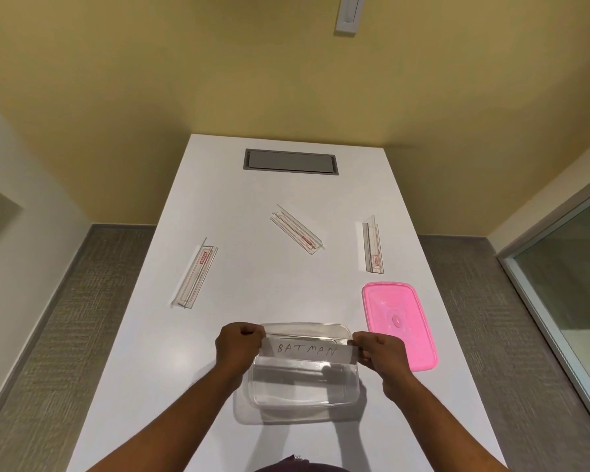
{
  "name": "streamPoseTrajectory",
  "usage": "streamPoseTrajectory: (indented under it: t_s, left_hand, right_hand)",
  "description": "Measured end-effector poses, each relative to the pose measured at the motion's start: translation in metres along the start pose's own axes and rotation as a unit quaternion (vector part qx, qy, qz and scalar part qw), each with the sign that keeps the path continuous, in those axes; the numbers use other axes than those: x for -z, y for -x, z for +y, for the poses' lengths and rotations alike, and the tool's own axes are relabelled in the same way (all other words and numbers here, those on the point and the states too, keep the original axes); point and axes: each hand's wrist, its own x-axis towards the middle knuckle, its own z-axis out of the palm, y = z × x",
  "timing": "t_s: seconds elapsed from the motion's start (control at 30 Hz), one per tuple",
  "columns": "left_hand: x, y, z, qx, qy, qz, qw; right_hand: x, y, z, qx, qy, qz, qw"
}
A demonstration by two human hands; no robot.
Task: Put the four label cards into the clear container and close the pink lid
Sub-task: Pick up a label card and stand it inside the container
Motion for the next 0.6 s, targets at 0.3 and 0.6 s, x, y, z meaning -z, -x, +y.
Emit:
streamPoseTrajectory:
  t_s: [0.3, 0.6]
  left_hand:
    - [-0.019, 0.013, -0.009, 0.038, -0.027, -0.005, 0.999]
    - [-0.020, 0.016, -0.015, 0.058, -0.038, -0.008, 0.998]
  right_hand:
    - [-0.020, 0.004, 0.005, 0.091, 0.249, 0.045, 0.963]
    - [-0.042, 0.012, 0.003, 0.119, 0.305, 0.042, 0.944]
